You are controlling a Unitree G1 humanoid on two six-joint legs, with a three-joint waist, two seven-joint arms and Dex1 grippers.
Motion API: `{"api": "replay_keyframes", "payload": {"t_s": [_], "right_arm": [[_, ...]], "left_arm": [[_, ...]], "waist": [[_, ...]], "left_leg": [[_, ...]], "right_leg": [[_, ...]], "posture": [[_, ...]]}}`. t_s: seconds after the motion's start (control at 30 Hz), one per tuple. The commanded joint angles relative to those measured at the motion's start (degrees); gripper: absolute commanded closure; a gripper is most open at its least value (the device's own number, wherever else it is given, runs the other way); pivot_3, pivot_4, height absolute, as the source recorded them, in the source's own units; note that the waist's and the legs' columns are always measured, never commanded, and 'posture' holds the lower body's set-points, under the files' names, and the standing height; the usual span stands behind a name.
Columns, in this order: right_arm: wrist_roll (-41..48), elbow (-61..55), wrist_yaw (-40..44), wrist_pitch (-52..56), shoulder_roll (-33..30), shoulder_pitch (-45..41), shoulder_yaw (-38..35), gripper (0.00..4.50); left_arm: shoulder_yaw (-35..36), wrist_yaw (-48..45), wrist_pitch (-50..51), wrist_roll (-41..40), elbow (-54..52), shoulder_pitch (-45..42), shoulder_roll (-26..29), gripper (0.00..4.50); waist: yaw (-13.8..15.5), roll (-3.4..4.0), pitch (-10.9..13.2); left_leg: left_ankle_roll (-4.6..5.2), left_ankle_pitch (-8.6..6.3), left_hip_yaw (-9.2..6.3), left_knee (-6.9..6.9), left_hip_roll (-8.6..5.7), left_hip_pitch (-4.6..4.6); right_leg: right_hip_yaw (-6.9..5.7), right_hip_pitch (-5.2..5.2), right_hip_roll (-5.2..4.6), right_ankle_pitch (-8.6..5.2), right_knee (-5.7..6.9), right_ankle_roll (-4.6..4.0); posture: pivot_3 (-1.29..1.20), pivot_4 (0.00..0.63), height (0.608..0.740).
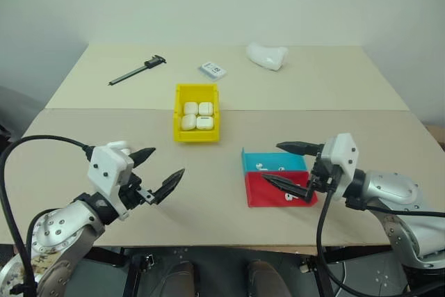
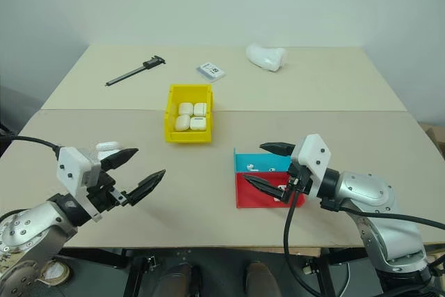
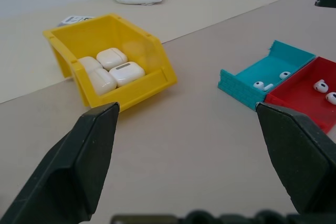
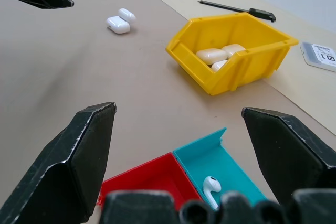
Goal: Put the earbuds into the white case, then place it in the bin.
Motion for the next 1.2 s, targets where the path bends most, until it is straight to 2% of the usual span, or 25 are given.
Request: {"api": "replay_keyframes", "payload": {"t_s": [0.03, 0.13, 0.3, 0.43, 0.6, 0.7, 0.77, 0.83, 0.9, 1.03, 1.13, 1.2], "right_arm": [[1.3, -2.4, -0.4, -0.2, -0.5, 0.0, -2.1, 0.05], [1.4, -2.5, -0.7, 0.0, -0.4, -0.2, -1.9, 0.05], [1.1, -1.8, -0.8, -0.1, -0.3, -1.0, -1.4, 0.05], [1.3, -0.4, -0.5, 0.2, -0.3, -2.7, -0.8, 0.05], [1.1, 0.7, 0.0, 0.4, -0.2, -4.9, 0.0, 0.05], [1.5, 0.1, 0.3, 0.6, -0.3, -4.8, 0.0, 0.05], [1.4, -0.2, 0.1, 0.7, 0.0, -4.8, 0.4, 0.05], [1.1, -0.4, -0.3, 0.8, 0.6, -4.8, 1.0, 0.05], [0.9, -0.8, -0.7, 0.7, 1.1, -4.6, 1.5, 0.05], [0.4, -1.8, -1.7, 0.5, 1.8, -4.1, 2.4, 0.05], [0.4, -2.6, -2.3, 0.4, 2.1, -3.7, 2.7, 0.05], [0.3, -3.0, -2.7, 0.4, 2.3, -3.5, 2.8, 0.05]], "left_arm": [[1.9, 0.4, -0.7, -2.0, -1.1, -0.8, -0.3, 0.00], [2.9, 1.5, 0.5, -2.5, -1.5, -0.2, 0.2, 0.00], [7.8, 5.1, 5.3, -7.9, -0.3, -2.0, 2.1, 0.00], [11.6, 9.2, 13.7, -11.1, 1.4, -6.3, 9.3, 0.00], [11.4, 14.7, 22.4, -10.7, 4.2, -12.6, 15.8, 0.00], [10.7, 17.9, 31.2, -12.5, 7.1, -17.0, 19.0, 0.00], [9.4, 20.0, 39.6, -14.1, 11.1, -22.8, 20.0, 0.00], [8.9, 21.8, 49.5, -15.4, 16.9, -30.8, 18.5, 0.00], [6.0, 23.9, 54.3, -19.4, 25.1, -37.4, 19.6, 0.00], [0.2, 35.7, 54.9, -26.1, 39.5, -46.7, 19.2, 0.00], [-1.8, 47.0, 54.9, -29.6, 49.6, -52.9, 16.3, 0.00], [-3.7, 51.3, 54.9, -32.1, 54.4, -55.8, 15.8, 0.00]], "waist": [[0.0, 0.00, 0.0], [0.0, 0.00, 0.0], [0.0, 0.00, 0.0], [0.0, -0.01, 0.0], [0.0, -0.05, 0.0], [0.1, -0.06, 0.0], [0.1, -0.07, 0.0], [0.2, -0.08, 0.0], [0.2, -0.09, 0.0], [0.2, -0.12, 0.0], [0.1, -0.17, 0.1], [0.2, -0.20, 0.1]], "left_leg": [[0.00, 0.00, 0.00, 0.00, 0.00, 0.00], [0.00, 0.00, -0.01, 0.00, 0.00, 0.01], [0.00, 0.00, -0.02, 0.00, 0.01, 0.01], [0.00, 0.00, -0.02, 0.01, 0.00, 0.04], [-0.01, 0.00, -0.01, -0.01, -0.02, 0.01], [-0.01, 0.01, 0.02, -0.04, -0.02, 0.00], [-0.02, 0.01, 0.02, -0.04, -0.02, 0.00], [-0.04, 0.03, 0.01, -0.04, -0.03, 0.02], [-0.06, 0.04, 0.00, -0.03, -0.05, 0.04], [-0.07, 0.04, -0.08, -0.04, -0.06, -0.04], [-0.06, 0.04, -0.08, -0.04, -0.07, -0.06], [-0.07, 0.04, -0.09, -0.04, -0.08, -0.06]], "right_leg": [[0.00, 0.00, 0.00, 0.00, 0.00, 0.00], [0.00, 0.01, 0.00, 0.00, 0.00, 0.00], [-0.01, 0.00, 0.00, 0.00, 0.01, 0.00], [-0.01, 0.02, 0.00, 0.00, 0.03, 0.00], [-0.02, -0.03, 0.01, 0.00, 0.01, 0.00], [-0.01, -0.06, 0.00, 0.00, 0.02, 0.00], [-0.01, -0.07, 0.00, 0.00, 0.03, 0.00], [-0.02, -0.05, 0.01, 0.01, 0.05, 0.00], [-0.09, 0.00, 0.03, 0.01, 0.07, 0.00], [-0.06, -0.09, 0.02, 0.01, 0.08, 0.00], [-0.02, -0.13, -0.02, 0.02, 0.09, 0.00], [-0.03, -0.12, -0.02, 0.02, 0.13, -0.01]], "posture": [[0.00, 0.150, 0.740], [0.00, 0.150, 0.740], [0.00, 0.150, 0.740], [0.00, 0.150, 0.740], [0.00, 0.150, 0.740], [0.00, 0.150, 0.740], [0.00, 0.150, 0.740], [0.00, 0.150, 0.740], [0.00, 0.150, 0.740], [0.00, 0.150, 0.740], [0.00, 0.150, 0.740], [0.00, 0.150, 0.740]]}}
